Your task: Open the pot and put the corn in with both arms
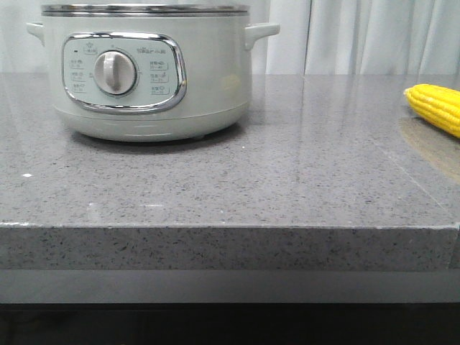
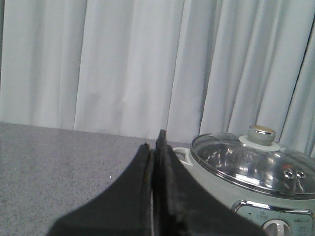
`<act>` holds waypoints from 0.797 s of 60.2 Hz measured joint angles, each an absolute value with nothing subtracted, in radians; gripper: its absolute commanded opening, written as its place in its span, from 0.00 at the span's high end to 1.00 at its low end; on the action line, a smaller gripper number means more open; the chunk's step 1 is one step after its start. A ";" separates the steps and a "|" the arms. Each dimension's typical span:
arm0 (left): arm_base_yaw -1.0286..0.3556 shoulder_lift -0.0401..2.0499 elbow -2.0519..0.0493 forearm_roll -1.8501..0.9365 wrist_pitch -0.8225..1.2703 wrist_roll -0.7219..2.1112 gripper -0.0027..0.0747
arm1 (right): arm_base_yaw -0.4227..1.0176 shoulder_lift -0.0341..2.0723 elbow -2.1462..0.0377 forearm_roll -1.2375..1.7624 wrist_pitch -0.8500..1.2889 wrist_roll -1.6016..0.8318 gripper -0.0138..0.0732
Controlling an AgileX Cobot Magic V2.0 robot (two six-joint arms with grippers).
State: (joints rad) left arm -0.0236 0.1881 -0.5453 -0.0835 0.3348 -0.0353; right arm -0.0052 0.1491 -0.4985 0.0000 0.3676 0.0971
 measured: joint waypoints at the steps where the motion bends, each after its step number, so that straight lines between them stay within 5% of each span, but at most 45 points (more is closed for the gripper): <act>1: -0.024 0.205 -0.562 -0.082 0.350 -0.035 0.99 | -0.005 0.161 -0.510 0.000 0.382 0.097 0.92; 48: -0.024 0.557 -0.675 -0.014 0.459 -0.035 0.99 | -0.005 0.553 -0.666 0.000 0.533 0.097 0.88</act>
State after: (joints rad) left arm -0.0236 0.5574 -0.6750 -0.0142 0.4593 -0.0353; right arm -0.0052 0.5525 -0.6656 0.0000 0.5326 0.0971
